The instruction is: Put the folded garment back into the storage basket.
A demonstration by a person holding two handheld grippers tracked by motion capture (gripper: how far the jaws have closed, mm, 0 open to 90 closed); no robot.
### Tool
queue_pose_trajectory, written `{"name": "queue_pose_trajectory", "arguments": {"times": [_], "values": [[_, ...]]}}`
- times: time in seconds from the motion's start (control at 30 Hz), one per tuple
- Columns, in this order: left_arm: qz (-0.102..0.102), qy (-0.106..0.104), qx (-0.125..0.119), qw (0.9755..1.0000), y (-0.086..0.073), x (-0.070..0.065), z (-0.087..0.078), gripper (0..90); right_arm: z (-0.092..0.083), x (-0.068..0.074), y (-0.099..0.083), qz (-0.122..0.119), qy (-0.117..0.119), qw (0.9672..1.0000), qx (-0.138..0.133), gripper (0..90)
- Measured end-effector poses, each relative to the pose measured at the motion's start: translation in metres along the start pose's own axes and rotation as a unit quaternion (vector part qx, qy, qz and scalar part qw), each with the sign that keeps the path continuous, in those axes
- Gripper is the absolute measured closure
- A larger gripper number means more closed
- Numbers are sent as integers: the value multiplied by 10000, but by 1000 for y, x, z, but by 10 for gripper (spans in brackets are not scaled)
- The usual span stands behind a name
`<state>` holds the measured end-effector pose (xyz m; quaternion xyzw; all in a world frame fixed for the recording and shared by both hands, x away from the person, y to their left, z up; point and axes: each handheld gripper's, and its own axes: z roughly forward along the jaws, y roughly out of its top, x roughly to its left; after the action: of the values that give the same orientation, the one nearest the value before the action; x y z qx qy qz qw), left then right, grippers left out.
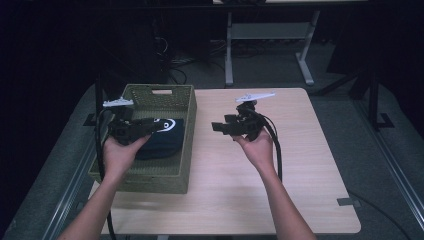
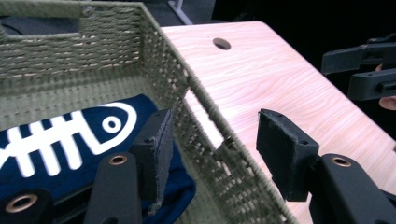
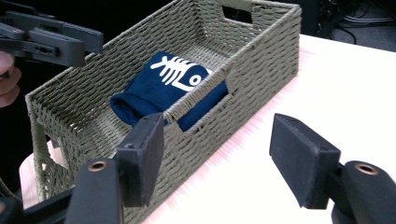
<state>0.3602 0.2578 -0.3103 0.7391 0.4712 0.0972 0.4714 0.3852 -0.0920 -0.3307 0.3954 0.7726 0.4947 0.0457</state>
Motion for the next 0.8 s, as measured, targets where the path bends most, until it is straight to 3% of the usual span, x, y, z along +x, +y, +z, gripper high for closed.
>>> {"name": "queue_pose_trajectory", "arguments": {"times": [0.8], "values": [[260, -429, 63, 9987, 4, -38, 31, 407, -45, -32, -28, 200, -220, 9994, -160, 318]]}}
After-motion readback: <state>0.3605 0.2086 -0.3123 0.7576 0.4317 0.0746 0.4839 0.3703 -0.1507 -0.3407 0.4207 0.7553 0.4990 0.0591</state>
